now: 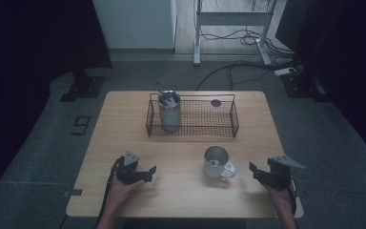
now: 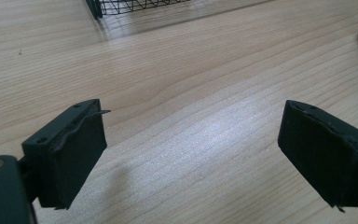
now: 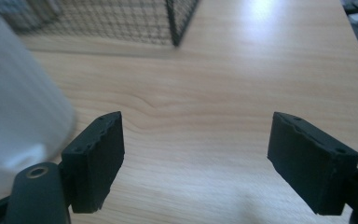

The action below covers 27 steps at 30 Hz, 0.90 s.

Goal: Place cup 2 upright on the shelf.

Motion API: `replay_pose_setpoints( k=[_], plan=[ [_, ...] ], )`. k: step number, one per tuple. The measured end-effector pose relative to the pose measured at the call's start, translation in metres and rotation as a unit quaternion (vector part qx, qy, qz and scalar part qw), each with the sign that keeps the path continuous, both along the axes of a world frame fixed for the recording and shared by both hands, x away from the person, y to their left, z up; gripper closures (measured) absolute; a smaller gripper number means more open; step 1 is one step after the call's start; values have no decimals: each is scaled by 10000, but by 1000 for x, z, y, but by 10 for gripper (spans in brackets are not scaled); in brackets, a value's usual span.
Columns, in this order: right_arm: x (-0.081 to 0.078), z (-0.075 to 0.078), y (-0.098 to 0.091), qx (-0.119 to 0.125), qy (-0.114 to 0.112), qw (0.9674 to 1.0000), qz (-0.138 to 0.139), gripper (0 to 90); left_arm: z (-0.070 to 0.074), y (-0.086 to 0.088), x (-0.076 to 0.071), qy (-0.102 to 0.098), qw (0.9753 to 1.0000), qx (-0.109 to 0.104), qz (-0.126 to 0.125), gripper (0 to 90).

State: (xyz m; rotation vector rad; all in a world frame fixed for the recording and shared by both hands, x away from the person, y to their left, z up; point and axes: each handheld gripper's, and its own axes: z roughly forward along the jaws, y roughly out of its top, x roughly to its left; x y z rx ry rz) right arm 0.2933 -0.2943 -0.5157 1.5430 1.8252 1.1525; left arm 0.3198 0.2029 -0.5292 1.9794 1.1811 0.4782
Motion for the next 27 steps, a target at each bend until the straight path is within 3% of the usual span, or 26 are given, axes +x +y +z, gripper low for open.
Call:
replay_pose_setpoints(
  k=[14, 27],
  plan=[
    [-15, 29, 21, 293, -437, 9970, 572, 184, 2, -7, -5, -44, 9999, 49, -154, 81],
    [-14, 33, 51, 272, -446, 9928, 1081, 165, 3, -1, -7, -49, 9999, -57, -95, 83]
  ],
)
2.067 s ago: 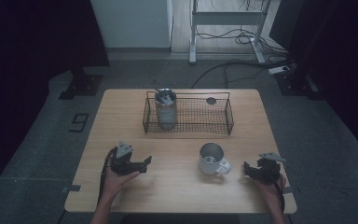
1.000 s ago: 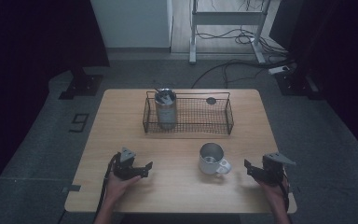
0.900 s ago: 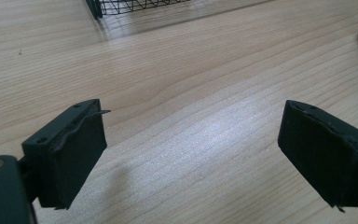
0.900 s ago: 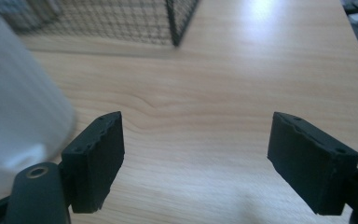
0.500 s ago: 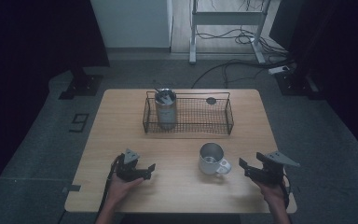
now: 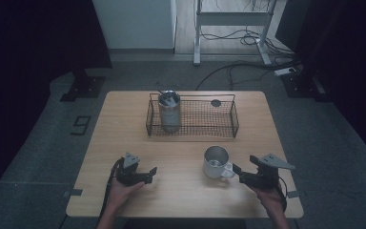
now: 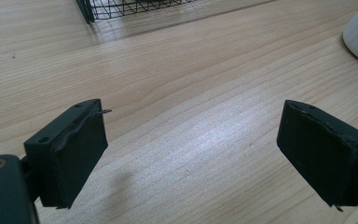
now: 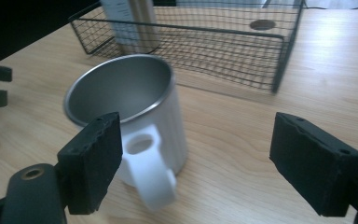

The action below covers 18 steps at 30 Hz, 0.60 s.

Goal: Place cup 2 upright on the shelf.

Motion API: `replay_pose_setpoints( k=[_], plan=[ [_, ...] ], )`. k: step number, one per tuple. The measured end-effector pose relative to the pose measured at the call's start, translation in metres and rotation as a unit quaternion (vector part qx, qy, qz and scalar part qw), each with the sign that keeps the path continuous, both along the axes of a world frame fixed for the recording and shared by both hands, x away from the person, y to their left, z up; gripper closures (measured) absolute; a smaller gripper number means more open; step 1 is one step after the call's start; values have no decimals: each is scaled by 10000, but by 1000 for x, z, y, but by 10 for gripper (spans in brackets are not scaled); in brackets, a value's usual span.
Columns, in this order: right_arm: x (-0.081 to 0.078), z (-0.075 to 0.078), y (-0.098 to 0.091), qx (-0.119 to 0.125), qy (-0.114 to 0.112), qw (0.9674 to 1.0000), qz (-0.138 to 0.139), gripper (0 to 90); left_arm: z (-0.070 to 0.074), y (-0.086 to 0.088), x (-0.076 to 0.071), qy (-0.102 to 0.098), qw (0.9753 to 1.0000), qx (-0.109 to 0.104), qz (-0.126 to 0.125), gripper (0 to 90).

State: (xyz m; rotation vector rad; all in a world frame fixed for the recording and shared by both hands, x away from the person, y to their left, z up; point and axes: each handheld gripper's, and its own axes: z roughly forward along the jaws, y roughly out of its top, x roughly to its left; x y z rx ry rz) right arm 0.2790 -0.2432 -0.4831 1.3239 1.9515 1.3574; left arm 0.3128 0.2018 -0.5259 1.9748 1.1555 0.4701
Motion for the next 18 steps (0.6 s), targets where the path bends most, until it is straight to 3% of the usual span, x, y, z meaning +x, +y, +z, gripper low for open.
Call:
replay_pose_setpoints(
  k=[11, 18],
  plan=[
    [6, 0, 28, -162, 96, 9993, 315, 137, -2, -1, 0, 58, 10000, -72, -13, 84],
    [10, 3, 37, -211, 115, 9990, 371, 129, 0, -1, 0, 39, 10000, -68, -11, 84]
  ],
)
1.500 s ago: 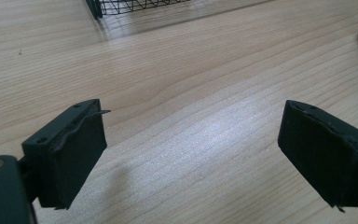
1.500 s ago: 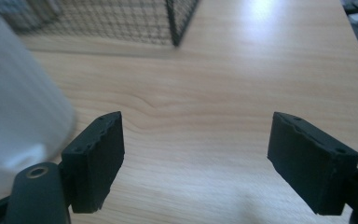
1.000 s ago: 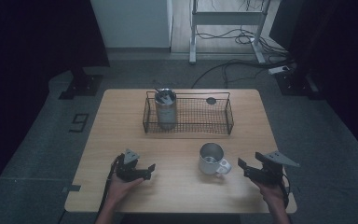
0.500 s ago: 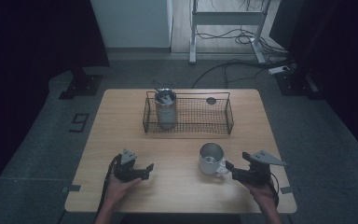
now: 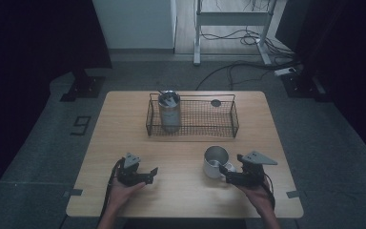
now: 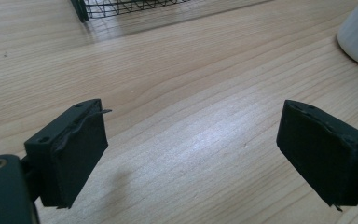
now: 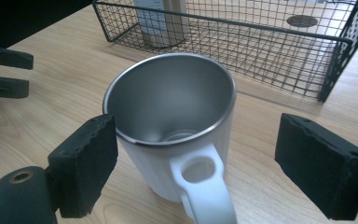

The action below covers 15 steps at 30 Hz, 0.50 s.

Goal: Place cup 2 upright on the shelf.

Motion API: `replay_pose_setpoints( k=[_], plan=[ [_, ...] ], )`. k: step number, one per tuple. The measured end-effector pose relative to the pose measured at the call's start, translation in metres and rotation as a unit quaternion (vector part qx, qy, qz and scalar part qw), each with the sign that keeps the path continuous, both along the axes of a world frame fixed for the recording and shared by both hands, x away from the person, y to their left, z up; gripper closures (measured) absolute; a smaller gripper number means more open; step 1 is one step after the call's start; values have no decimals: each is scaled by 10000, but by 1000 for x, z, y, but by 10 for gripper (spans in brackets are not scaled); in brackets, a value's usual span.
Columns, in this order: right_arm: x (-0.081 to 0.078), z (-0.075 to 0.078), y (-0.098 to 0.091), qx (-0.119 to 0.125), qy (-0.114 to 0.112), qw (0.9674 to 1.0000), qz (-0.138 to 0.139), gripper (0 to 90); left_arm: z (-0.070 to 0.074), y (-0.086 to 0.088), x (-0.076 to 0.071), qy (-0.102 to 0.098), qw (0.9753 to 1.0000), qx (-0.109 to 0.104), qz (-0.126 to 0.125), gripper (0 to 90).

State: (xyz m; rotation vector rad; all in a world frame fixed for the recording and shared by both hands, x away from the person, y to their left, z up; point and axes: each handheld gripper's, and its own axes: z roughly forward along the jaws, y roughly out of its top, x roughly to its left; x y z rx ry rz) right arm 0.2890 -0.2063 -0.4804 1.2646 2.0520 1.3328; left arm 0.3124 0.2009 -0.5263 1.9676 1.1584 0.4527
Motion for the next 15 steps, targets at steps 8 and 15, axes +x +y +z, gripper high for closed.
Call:
replay_pose_setpoints(
  k=[8, 15],
  plan=[
    [6, 1, 10, -65, 34, 10000, 67, 109, 0, 2, 0, 25, 10000, -31, -9, 85],
    [16, -1, 15, -161, 101, 9997, 146, 67, 0, 2, 0, 51, 10000, -54, -37, 85]
  ],
)
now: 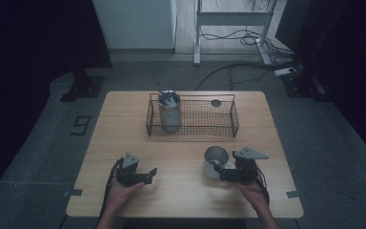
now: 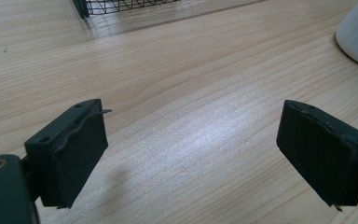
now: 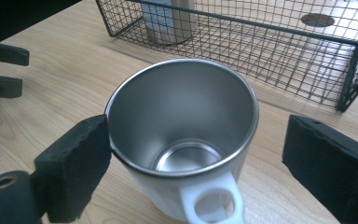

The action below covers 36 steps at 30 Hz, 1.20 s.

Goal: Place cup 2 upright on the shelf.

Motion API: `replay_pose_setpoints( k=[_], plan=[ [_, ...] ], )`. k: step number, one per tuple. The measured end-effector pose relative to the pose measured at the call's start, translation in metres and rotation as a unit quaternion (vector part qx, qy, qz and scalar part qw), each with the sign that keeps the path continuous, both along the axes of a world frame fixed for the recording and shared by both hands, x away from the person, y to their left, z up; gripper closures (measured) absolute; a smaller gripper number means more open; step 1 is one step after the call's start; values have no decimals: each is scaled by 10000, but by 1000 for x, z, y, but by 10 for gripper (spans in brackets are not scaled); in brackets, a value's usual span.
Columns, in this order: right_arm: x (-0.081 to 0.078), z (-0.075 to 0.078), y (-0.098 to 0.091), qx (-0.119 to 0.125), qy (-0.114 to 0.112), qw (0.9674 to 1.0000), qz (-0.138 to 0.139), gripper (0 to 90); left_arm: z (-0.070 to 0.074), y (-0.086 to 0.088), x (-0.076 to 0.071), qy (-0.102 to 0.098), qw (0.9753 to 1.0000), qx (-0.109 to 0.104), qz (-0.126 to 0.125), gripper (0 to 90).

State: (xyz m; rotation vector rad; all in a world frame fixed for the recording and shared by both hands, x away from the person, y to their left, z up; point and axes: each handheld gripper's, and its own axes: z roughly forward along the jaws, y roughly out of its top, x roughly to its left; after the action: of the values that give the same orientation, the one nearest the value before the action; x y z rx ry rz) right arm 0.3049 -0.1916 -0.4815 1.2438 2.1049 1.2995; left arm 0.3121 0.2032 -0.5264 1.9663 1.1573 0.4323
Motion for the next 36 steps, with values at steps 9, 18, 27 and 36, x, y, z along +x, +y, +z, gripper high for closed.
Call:
replay_pose_setpoints(
  k=[9, 18, 27, 36],
  plan=[
    [7, 1, 7, -117, 82, 9997, 186, 36, -2, -1, 1, 81, 9999, -21, -65, 86],
    [16, 1, 16, -369, 176, 9986, 343, 29, -2, 1, 0, 82, 9999, -40, -43, 86],
    [20, -7, 20, -459, 256, 9979, 375, 39, -3, 2, 0, 103, 9999, -22, -28, 86],
    [20, -9, 20, -505, 163, 9977, 411, 55, -3, 3, 0, 92, 10000, -27, -27, 86]
  ],
)
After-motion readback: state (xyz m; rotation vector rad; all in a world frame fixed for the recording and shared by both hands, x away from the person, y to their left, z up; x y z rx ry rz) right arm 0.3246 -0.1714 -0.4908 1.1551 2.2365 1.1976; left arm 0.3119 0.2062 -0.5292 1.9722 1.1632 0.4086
